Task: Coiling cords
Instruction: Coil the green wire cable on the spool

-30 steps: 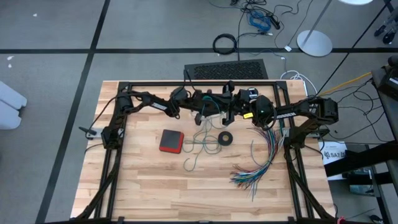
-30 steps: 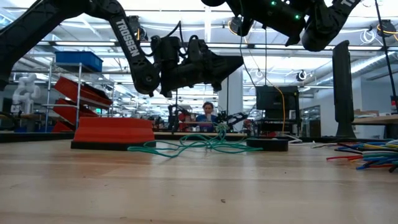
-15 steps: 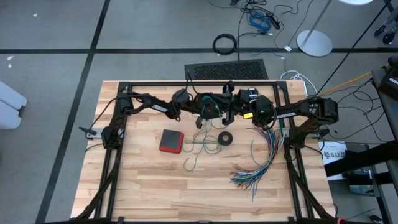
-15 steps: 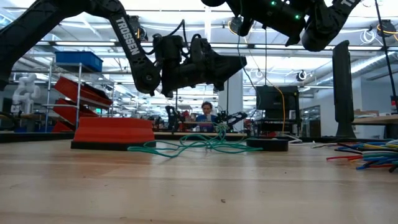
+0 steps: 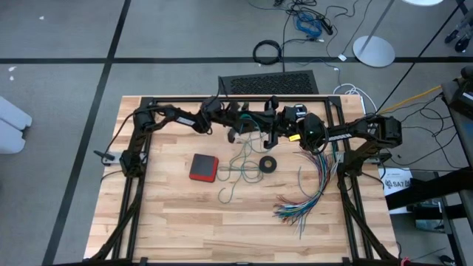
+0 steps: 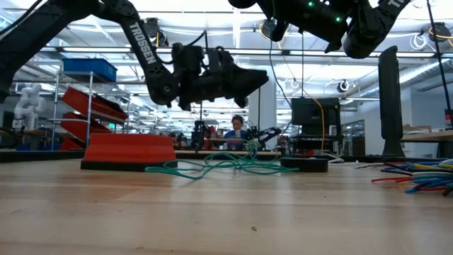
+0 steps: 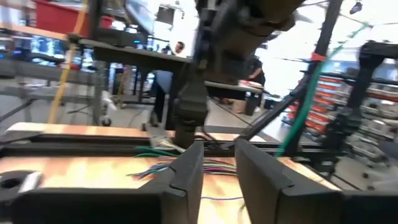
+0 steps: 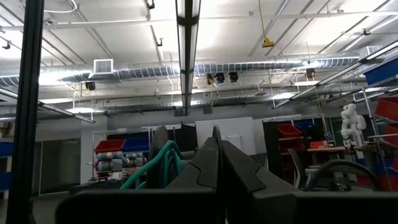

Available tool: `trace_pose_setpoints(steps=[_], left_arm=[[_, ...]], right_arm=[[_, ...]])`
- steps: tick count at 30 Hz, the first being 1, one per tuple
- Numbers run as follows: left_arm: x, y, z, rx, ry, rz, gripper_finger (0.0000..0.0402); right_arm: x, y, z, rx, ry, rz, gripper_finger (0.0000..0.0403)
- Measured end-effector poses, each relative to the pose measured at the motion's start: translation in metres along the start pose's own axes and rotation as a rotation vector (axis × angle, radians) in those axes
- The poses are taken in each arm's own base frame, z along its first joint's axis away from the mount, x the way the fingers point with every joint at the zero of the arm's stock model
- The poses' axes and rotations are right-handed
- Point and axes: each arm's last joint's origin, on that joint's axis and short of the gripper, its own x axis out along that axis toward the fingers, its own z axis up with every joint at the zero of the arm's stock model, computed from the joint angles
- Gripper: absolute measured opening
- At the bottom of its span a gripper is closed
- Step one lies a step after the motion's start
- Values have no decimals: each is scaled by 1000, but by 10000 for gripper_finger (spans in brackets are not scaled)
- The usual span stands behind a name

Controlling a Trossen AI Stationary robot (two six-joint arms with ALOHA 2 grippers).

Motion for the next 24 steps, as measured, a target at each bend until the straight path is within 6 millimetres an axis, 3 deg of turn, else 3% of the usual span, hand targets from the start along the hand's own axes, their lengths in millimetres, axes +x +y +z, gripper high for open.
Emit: trace_pose_setpoints(steps=[7, 19, 24], left_arm=[[6, -5, -5, -9, 29, -16, 170], [14, -13, -7, -11, 39, -70, 173], [17, -14, -7, 8, 20, -8, 173]], right_arm=[[0, 0, -1, -4, 6, -1, 0], [0, 0, -1, -8, 10, -2, 0], [0, 0, -1, -8, 9, -2, 0]])
